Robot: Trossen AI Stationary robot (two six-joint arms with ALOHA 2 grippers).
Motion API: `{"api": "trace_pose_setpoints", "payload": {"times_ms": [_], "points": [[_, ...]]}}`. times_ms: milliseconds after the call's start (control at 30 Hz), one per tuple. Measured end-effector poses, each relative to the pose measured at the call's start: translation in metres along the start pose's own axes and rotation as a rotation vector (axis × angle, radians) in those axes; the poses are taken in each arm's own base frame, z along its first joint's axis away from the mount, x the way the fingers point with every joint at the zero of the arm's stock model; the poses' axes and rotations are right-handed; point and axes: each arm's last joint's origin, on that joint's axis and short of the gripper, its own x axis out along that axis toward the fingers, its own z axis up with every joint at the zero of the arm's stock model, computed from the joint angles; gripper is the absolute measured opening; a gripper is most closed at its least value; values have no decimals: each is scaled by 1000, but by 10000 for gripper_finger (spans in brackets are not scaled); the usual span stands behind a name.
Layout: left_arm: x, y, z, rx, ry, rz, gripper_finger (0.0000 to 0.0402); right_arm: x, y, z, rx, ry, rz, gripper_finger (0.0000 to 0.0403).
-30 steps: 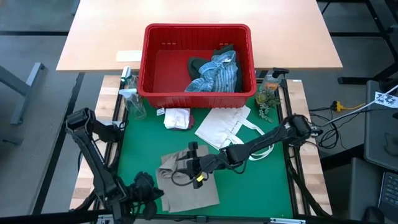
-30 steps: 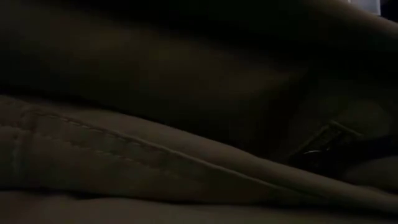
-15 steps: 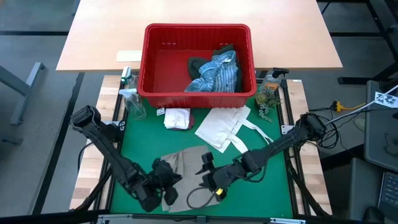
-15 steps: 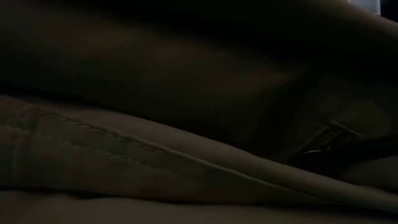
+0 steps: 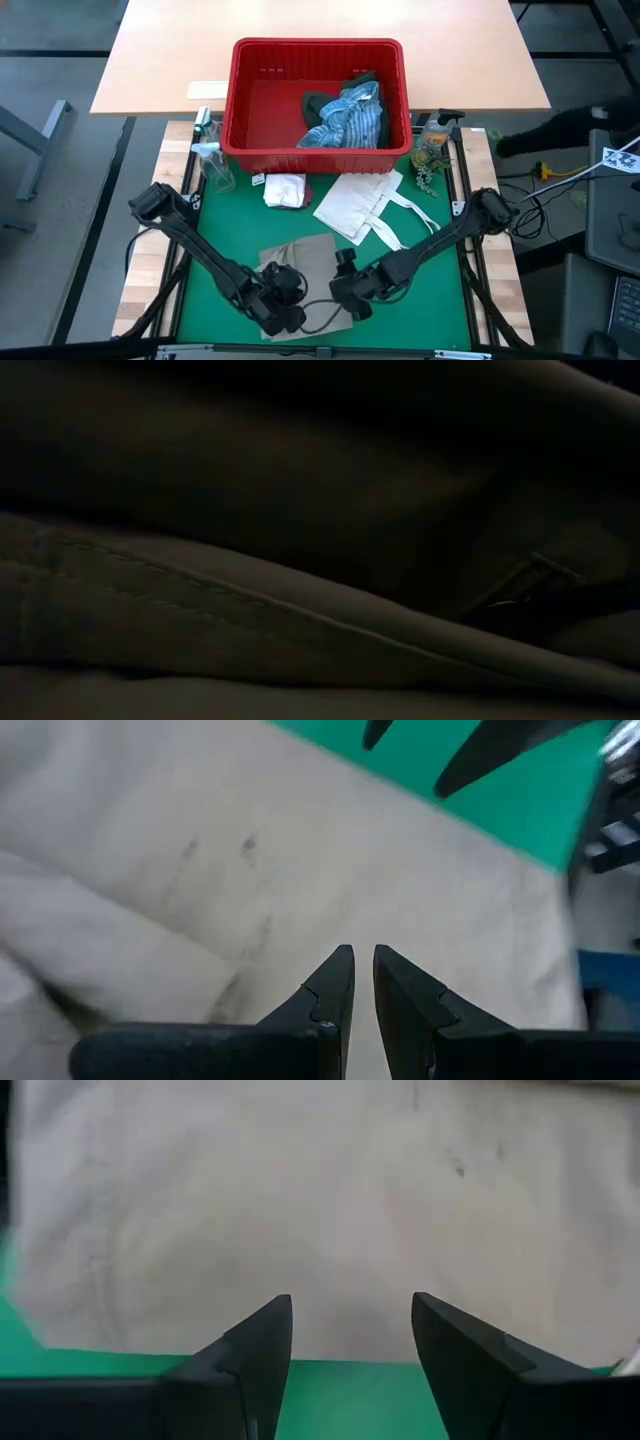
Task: Fold Laundry from Bin
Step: Fold the gray shorts
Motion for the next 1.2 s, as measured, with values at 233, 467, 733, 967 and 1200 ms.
{"api": "trace_pose_setpoints", "payload": {"times_ms": [233, 467, 733, 967, 1200], "points": [[7, 10, -7, 49, 35, 98, 39, 25, 5, -8, -11, 63, 12, 207], [3, 27, -10, 24, 12, 265, 39, 42, 9, -14, -17, 116, 62, 207], [-9, 43, -19, -83, 9, 439, 39, 44, 10, -15, -17, 129, 78, 207], [-23, 57, -26, -192, -2, 602, 39, 44, 10, -15, -17, 129, 79, 207], [-40, 73, -29, -193, 79, 841, 39, 44, 10, -16, -19, 129, 79, 207]]}}
